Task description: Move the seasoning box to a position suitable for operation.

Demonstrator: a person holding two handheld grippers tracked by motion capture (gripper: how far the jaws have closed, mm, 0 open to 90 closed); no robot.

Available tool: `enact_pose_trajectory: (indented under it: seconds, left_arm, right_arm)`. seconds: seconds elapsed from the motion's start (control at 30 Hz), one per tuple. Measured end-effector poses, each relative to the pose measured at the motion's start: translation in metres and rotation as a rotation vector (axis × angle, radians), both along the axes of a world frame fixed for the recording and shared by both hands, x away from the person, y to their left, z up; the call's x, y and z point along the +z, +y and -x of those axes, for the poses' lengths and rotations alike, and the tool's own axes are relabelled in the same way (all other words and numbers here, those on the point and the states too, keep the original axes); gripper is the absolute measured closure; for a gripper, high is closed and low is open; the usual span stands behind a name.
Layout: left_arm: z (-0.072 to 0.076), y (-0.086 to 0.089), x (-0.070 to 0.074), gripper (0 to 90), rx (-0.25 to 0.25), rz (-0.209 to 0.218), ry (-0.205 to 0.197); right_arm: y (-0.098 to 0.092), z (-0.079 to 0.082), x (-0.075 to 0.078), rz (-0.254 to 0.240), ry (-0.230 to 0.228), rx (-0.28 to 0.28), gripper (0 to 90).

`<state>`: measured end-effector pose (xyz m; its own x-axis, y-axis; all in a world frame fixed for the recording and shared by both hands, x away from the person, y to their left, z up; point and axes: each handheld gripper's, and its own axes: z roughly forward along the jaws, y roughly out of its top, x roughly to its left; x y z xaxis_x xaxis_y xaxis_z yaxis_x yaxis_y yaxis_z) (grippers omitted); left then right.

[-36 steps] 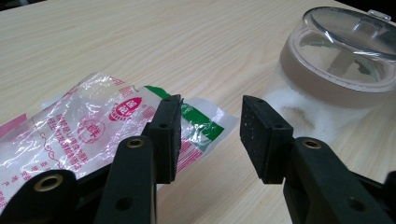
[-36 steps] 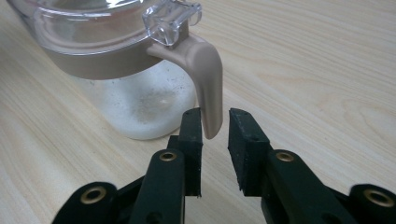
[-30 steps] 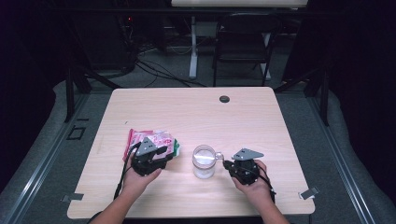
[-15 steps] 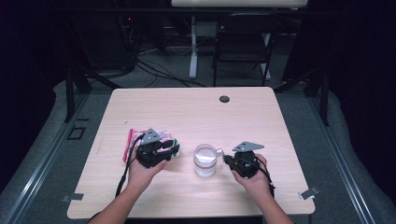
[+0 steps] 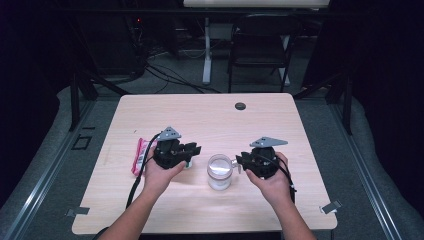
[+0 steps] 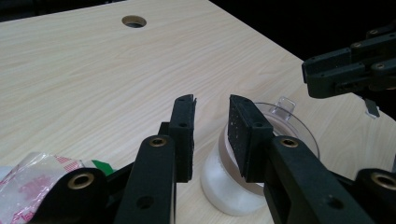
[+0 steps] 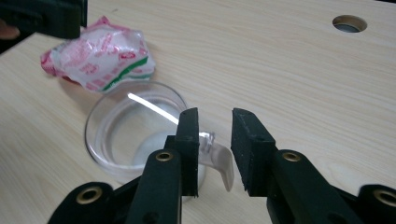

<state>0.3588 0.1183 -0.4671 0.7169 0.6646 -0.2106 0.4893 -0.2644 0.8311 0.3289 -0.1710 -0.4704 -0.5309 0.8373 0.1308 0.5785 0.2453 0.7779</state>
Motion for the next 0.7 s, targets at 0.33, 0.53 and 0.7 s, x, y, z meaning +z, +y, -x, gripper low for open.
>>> enact_pose_trajectory:
  seconds: [0.33,0.53,0.7]
  left_arm:
    - [0.009,-0.009,-0.023,77.3,-0.078,-0.109,-0.001]
    - [0.010,-0.008,-0.037,81.7,-0.093,-0.087,0.052]
    - [0.012,-0.008,-0.044,84.0,-0.099,-0.091,0.070]
  right_arm:
    - [-0.003,-0.004,0.000,-0.056,0.048,0.000,78.9]
    - [-0.003,-0.006,-0.009,-0.055,0.070,-0.012,81.0]
    - [-0.004,-0.009,-0.013,-0.067,0.078,-0.014,80.7]
